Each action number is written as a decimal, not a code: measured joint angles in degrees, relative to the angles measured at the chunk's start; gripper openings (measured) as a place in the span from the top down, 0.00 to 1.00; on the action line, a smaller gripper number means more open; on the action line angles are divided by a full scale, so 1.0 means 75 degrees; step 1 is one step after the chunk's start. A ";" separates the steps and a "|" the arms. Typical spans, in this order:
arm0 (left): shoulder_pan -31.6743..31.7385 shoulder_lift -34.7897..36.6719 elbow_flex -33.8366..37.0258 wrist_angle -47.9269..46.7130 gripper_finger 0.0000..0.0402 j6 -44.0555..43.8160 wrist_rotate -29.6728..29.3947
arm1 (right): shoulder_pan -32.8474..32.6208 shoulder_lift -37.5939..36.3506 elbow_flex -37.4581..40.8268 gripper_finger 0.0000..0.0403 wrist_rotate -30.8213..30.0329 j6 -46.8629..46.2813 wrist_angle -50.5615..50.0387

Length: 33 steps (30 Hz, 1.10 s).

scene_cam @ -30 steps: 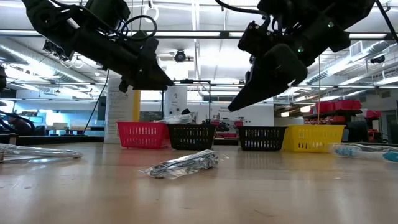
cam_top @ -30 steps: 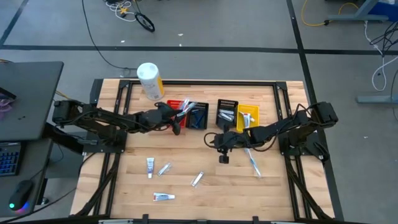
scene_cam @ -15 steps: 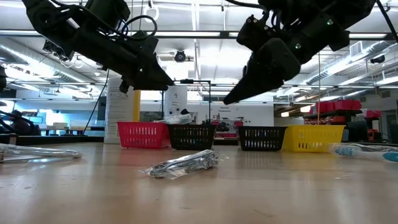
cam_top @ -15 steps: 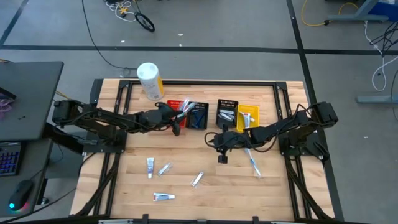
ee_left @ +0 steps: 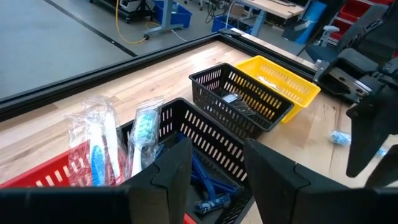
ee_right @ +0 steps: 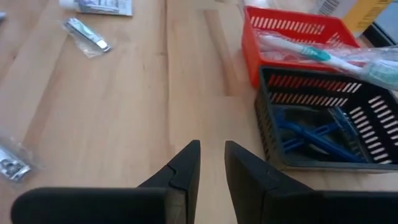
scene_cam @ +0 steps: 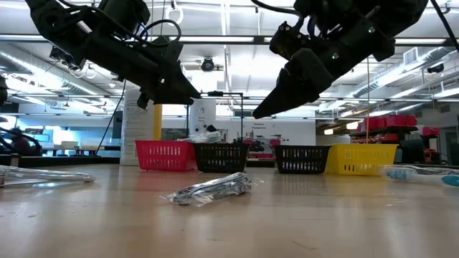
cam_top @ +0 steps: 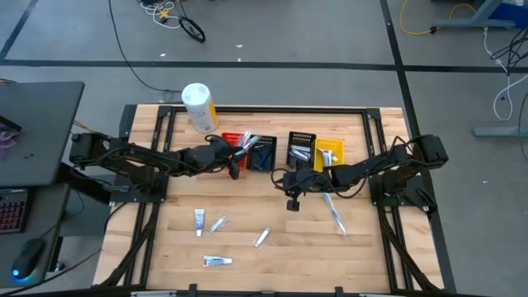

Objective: Pick & Place Travel size toiletries
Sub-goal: Put the blue toothbrush into the red basket

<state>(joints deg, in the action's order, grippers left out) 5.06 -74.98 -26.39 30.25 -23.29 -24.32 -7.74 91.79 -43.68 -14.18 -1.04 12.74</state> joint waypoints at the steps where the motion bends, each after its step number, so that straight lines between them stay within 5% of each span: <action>1: 0.0000 0.0000 0.0000 0.0004 0.61 0.0001 0.0000 | 0.0001 0.0000 0.0000 0.80 0.0116 0.0006 -0.0004; 33: 0.0000 0.0000 0.0003 0.0013 0.61 0.0018 0.0000 | -0.0028 0.0000 0.0000 0.80 0.0100 -0.1590 0.0688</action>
<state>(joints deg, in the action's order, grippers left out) 5.06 -74.98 -26.37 30.35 -23.16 -24.32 -7.94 91.79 -43.68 -13.43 -12.96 17.90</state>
